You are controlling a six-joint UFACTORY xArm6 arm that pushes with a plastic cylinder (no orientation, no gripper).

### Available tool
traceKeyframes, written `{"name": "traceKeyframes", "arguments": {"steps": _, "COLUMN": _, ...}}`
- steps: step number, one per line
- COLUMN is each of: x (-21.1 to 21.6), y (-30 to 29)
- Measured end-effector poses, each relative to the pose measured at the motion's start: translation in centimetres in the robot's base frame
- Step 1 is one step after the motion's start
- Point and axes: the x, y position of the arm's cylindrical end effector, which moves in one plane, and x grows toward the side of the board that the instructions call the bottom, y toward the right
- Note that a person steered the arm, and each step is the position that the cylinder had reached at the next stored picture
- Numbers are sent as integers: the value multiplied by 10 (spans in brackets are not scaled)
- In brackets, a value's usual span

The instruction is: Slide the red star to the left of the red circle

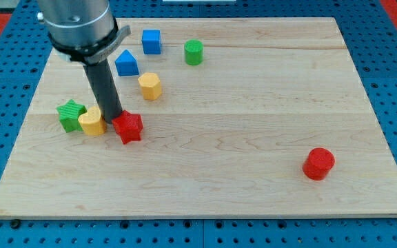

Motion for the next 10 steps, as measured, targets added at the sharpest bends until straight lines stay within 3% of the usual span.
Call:
{"name": "traceKeyframes", "arguments": {"steps": 3, "x": 66, "y": 116}}
{"name": "traceKeyframes", "arguments": {"steps": 5, "x": 95, "y": 118}}
{"name": "traceKeyframes", "arguments": {"steps": 7, "x": 87, "y": 186}}
{"name": "traceKeyframes", "arguments": {"steps": 8, "x": 82, "y": 164}}
{"name": "traceKeyframes", "arguments": {"steps": 10, "x": 74, "y": 178}}
